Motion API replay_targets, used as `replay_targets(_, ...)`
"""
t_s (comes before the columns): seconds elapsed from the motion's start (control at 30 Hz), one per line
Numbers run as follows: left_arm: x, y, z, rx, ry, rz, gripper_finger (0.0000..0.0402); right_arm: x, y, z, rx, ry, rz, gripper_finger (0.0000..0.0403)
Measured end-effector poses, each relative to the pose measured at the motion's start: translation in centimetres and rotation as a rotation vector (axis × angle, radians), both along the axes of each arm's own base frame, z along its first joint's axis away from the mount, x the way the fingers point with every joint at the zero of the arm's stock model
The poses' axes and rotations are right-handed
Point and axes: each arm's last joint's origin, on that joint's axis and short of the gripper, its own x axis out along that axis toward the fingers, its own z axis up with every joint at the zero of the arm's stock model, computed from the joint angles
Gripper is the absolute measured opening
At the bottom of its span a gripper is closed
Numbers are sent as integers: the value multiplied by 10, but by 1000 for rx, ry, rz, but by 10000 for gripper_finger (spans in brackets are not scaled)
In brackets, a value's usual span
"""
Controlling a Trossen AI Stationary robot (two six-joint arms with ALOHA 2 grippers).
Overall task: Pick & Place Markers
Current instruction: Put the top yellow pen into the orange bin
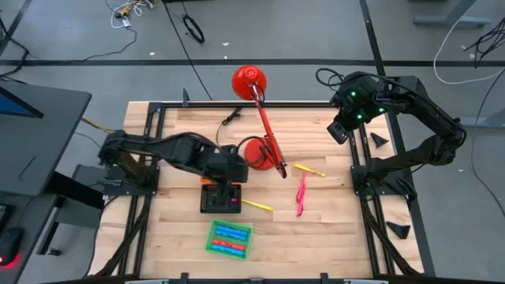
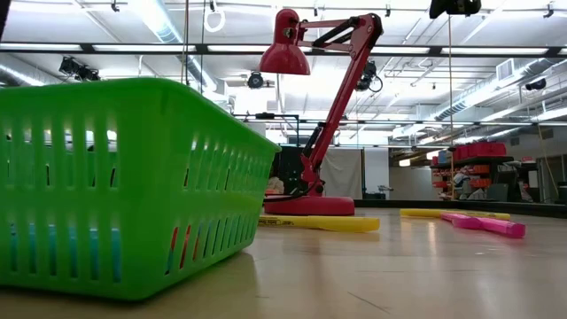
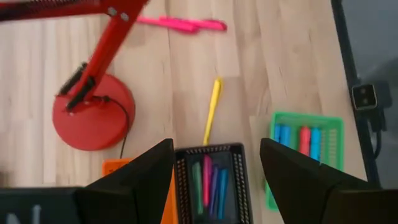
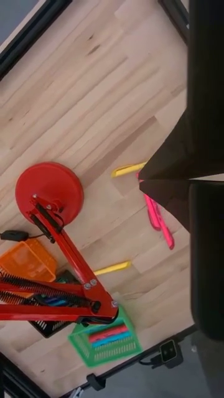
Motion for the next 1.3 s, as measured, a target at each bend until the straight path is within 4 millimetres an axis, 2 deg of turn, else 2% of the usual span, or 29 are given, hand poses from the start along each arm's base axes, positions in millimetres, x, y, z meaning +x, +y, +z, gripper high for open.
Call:
replay_targets(0.37,39,2,-18,10,137,-30,248,0,0,0,-1,0,2,0)
replay_targets(0.53,45,2,-28,18,202,-45,248,0,0,0,-3,0,5,0)
replay_targets(0.8,52,5,-35,2,210,-41,248,0,0,0,-3,0,5,0)
replay_targets(0.9,57,4,-47,14,258,-40,248,0,0,0,-3,0,6,0)
replay_targets(1.1,72,-1,-84,60,303,-34,248,0,0,0,-7,0,12,0)
replay_targets(1.3,73,-8,-117,90,334,-43,248,0,0,0,-10,1,18,0)
